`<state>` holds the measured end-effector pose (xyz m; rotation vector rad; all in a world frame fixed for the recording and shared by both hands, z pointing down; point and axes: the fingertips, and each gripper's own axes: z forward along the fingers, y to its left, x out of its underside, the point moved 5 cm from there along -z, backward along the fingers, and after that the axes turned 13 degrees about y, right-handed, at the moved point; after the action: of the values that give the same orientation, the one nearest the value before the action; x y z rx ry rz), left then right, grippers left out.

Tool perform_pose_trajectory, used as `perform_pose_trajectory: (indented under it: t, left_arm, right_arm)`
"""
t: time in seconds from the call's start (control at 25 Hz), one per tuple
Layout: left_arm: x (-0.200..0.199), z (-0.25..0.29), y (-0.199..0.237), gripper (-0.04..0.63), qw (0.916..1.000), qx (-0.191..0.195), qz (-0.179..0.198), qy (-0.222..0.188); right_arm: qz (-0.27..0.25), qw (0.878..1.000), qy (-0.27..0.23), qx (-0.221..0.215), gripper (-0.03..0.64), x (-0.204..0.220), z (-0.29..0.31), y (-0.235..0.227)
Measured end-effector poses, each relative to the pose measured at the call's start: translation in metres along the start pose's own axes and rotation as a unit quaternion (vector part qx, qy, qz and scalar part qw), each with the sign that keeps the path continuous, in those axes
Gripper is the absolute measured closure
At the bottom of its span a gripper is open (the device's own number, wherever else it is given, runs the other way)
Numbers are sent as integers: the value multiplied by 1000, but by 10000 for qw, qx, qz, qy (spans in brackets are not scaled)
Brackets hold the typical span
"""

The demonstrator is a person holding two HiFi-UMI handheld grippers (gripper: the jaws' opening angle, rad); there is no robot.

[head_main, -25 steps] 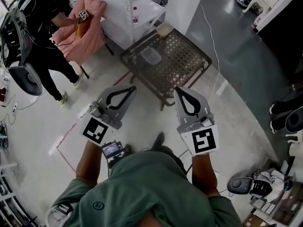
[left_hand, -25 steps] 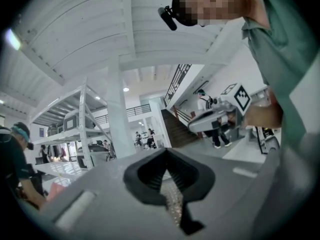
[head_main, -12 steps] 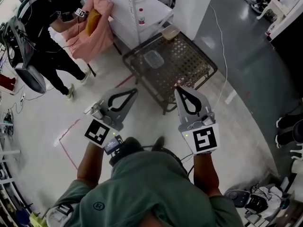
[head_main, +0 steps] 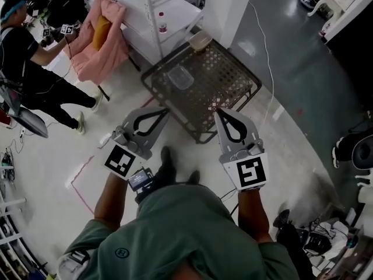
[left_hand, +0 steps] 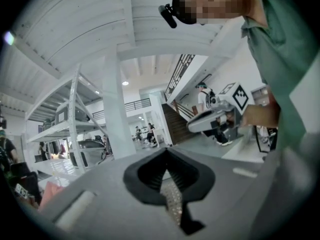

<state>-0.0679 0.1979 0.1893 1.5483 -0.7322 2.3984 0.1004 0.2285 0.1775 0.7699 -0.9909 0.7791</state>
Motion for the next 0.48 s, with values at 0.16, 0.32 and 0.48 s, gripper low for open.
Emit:
perform_pose_trajectory:
  t: [0.16, 0.32, 0.48]
  left_arm:
    - [6, 25, 39, 594, 9997, 218, 30, -138]
    - [15, 46, 80, 594, 9987, 462, 99, -201]
    - [26, 60, 122, 594, 9972, 684, 144, -270]
  right_arm:
    - [71, 9997, 105, 203, 612, -6, 32, -16]
    - [167, 9987, 155, 450, 612, -14, 66, -29]
    - [228, 9971, 251, 678, 612, -25, 99, -33]
